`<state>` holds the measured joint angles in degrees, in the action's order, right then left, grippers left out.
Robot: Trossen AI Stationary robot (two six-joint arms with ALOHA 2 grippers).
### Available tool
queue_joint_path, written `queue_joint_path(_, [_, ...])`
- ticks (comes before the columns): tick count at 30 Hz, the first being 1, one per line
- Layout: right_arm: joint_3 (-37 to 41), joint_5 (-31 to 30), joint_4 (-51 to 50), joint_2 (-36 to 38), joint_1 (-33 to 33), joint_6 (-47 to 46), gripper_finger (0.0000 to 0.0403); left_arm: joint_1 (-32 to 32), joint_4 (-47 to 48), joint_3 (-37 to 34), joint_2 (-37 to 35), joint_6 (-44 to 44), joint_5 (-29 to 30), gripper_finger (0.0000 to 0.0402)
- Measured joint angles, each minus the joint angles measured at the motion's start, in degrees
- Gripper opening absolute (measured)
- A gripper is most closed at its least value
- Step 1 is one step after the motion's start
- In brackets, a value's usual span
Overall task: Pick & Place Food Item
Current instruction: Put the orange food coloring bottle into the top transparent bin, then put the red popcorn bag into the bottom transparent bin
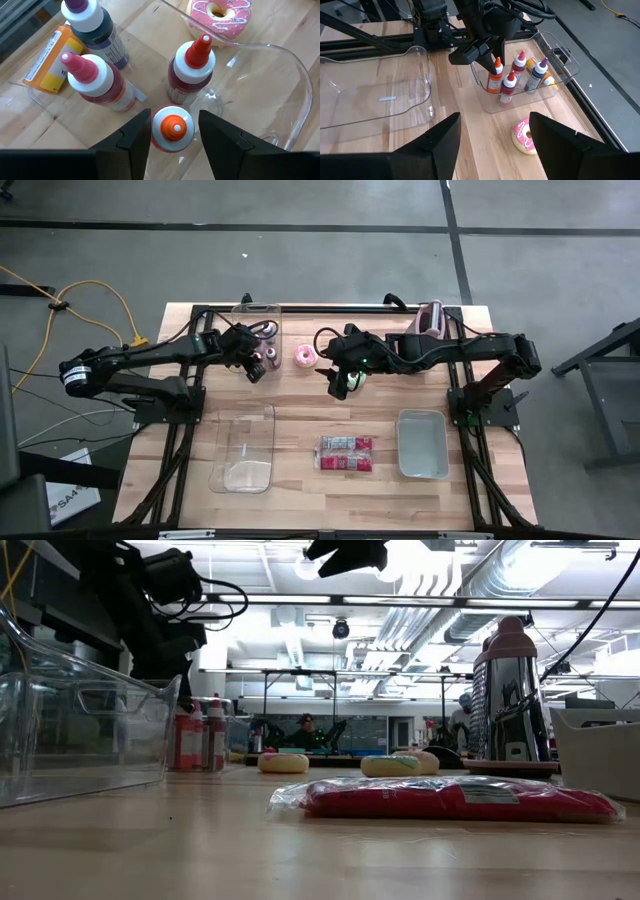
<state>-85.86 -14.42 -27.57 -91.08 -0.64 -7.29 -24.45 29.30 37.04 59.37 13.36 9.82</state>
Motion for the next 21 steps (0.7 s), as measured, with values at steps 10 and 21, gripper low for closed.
queue_joint_path(10, [0.00, 0.00, 0.00, 0.01, 0.01, 0.00, 0.0224, -0.85, -1.20, -0.09, -4.13, -2.35, -0.62, 0.0161])
queue_joint_path(21, [0.00, 0.00, 0.00, -0.01, -0.01, 0.00, 0.0224, -0.92, -1.12, -0.09, -13.20, -4.52, -1.17, 0.0161])
